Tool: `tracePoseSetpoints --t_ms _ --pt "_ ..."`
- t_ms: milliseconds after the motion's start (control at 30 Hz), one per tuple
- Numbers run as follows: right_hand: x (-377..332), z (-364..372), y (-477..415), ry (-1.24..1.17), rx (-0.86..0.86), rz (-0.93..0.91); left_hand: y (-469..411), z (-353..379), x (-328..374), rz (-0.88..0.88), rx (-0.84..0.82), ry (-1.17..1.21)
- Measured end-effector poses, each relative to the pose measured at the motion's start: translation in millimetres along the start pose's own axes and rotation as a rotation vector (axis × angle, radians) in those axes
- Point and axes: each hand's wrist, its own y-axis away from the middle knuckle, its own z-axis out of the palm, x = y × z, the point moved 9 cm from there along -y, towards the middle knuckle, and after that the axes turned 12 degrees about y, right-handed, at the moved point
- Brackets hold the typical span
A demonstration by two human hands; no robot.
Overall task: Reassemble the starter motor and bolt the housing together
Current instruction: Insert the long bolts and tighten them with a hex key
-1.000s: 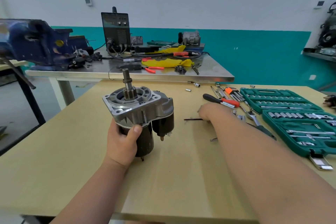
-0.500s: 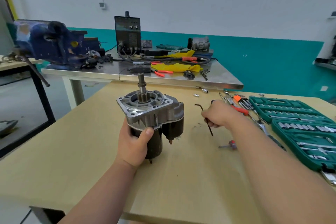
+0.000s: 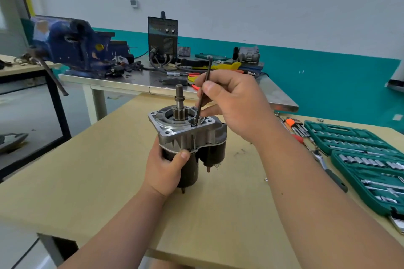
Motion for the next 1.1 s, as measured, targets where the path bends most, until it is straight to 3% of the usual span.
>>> tracePoseSetpoints --t_ms 533,767,967,1100 --pt "-7.8 -0.5 -6.9 0.332 0.003 -0.015 1.7 -1.7 -6.2 -0.028 -0.009 -0.003" --pt "1.9 14.2 -5.5 0.066 -0.238 0.082 2.4 -0.2 -1.1 -0.013 -0.023 0.02" --pt "-1.3 8.4 -5.4 0.332 -0.061 0.026 2.2 2.5 -0.8 -0.013 -0.042 0.01" --pt "0.8 8.5 -3.8 0.308 -0.049 0.043 2.1 3.0 -0.9 -0.011 -0.047 0.012"
